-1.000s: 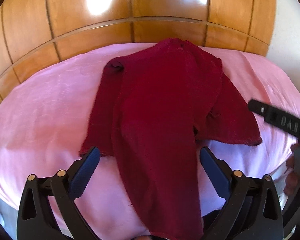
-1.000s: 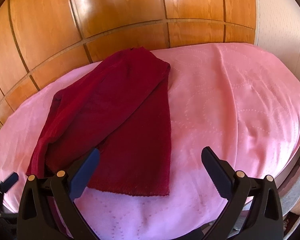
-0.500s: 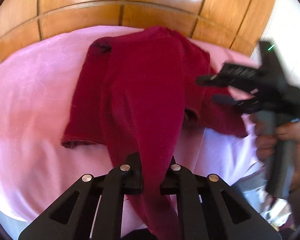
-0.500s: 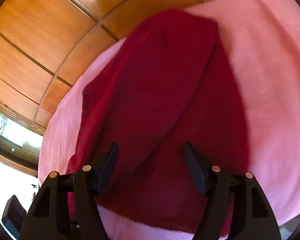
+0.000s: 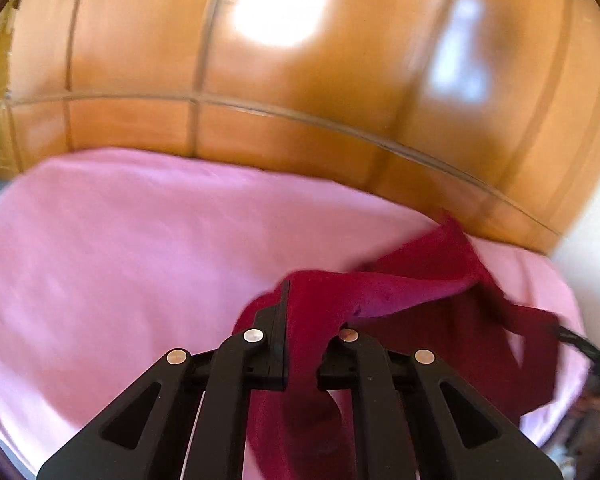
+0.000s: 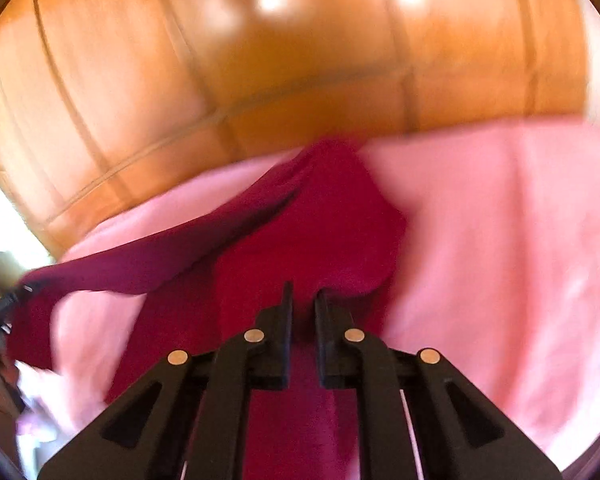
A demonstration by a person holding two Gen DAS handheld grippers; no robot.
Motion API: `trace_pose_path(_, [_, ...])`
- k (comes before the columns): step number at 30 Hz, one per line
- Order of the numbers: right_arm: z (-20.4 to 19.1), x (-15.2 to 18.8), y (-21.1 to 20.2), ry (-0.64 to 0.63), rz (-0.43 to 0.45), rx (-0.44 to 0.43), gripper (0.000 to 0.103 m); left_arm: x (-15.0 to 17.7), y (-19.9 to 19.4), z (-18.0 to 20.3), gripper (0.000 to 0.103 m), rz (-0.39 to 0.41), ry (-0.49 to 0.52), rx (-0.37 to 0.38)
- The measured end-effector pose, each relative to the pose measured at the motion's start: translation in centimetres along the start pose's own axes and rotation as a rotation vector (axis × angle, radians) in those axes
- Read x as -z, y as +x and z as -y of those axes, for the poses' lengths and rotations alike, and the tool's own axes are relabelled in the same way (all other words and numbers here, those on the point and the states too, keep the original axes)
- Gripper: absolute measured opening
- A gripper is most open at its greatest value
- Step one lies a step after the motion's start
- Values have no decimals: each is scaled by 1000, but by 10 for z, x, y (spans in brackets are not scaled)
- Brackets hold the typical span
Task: Fold small clothes
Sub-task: 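Grasp the sweater hem with both grippers and shake it out flat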
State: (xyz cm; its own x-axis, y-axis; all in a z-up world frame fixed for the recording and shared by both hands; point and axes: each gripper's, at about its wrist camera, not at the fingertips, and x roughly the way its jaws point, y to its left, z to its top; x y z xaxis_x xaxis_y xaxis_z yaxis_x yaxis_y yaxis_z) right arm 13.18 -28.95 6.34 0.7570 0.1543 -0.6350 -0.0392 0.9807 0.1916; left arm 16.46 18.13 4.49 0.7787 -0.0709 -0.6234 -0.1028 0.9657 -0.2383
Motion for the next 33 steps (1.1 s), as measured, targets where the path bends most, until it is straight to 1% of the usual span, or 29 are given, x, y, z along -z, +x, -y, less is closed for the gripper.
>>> trace_pose_path(2, [38, -23, -1, 5, 29, 136, 8, -23, 21, -13, 6, -3, -7, -65])
trace_pose_path(3, [51, -30, 1, 8, 32, 181, 8, -35, 33, -20, 6, -9, -8, -102])
trace_pose_path(4, [76, -40, 5, 17, 34, 261, 8, -50, 48, -26, 6, -14, -17, -148])
trace_pose_path(5, [97, -51, 12, 42, 24, 319, 8, -63, 61, -32, 6, -27, -24, -180])
trace_pose_path(6, [115, -59, 19, 65, 14, 356, 8, -76, 73, -37, 6, -34, -32, -224])
trace_pose_path(8, [142, -72, 32, 94, 1, 437, 8, -93, 93, -52, 6, -49, -49, -290])
trace_pose_path(9, [157, -77, 38, 108, -12, 466, 8, -97, 100, -57, 6, -60, -54, -315])
trace_pose_path(10, [174, -85, 50, 144, -35, 471, 8, -102, 111, -68, 7, -82, -84, -348])
trace_pose_path(11, [185, -85, 52, 167, -41, 473, 17, -104, 120, -74, 16, -108, -111, -358])
trace_pose_path(12, [193, -88, 57, 182, -45, 491, 50, -103, 123, -80, 27, -123, -123, -370])
trace_pose_path(13, [198, -88, 55, 182, -37, 514, 65, -102, 126, -85, 53, -133, -144, -404])
trace_pose_path(14, [196, -87, 54, 181, -17, 542, 80, -99, 121, -88, 64, -115, -159, -407])
trace_pose_path(15, [193, -86, 51, 183, -3, 552, 85, -94, 115, -88, 65, -89, -164, -390])
trace_pose_path(16, [191, -80, 43, 196, 5, 534, 86, -86, 108, -88, 65, -77, -153, -371])
trace_pose_path(18, [181, -70, 28, 213, 7, 474, 88, -63, 96, -82, 65, -97, -126, -328])
trace_pose_path(20, [159, -56, 21, 203, -17, 356, 88, -29, 85, -72, 65, -148, -101, -174])
trace_pose_path(21, [149, -43, 17, 193, -44, 297, 88, -14, 81, -66, 65, -168, -89, -124])
trace_pose_path(22, [135, -20, 12, 184, -94, 219, 88, 10, 75, -56, 65, -207, -68, -29])
trace_pose_path(23, [119, 1, 11, 181, -152, 135, 88, 31, 70, -47, 63, -243, -57, 49])
trace_pose_path(24, [109, 14, 12, 177, -190, 84, 85, 46, 67, -40, 62, -268, -50, 100])
trace_pose_path(25, [90, 36, 12, 165, -243, 8, 82, 68, 63, -30, 60, -311, -44, 174])
trace_pose_path(27, [64, 66, 16, 158, -318, -89, 71, 95, 63, -19, 60, -360, -50, 256])
trace_pose_path(28, [50, 84, 19, 165, -361, -137, 69, 111, 62, -10, 60, -387, -59, 308])
trace_pose_path(29, [39, 96, 22, 169, -389, -169, 66, 121, 62, -6, 59, -397, -64, 329])
trace_pose_path(30, [27, 110, 26, 170, -412, -195, 60, 126, 63, -4, 57, -396, -72, 329])
trace_pose_path(31, [21, 116, 29, 173, -422, -205, 56, 135, 64, -1, 52, -401, -99, 348])
trace_pose_path(32, [15, 121, 30, 166, -424, -203, 52, 139, 64, 2, 44, -403, -111, 360])
trace_pose_path(33, [7, 125, 28, 137, -410, -178, 47, 141, 64, 3, 34, -401, -119, 366])
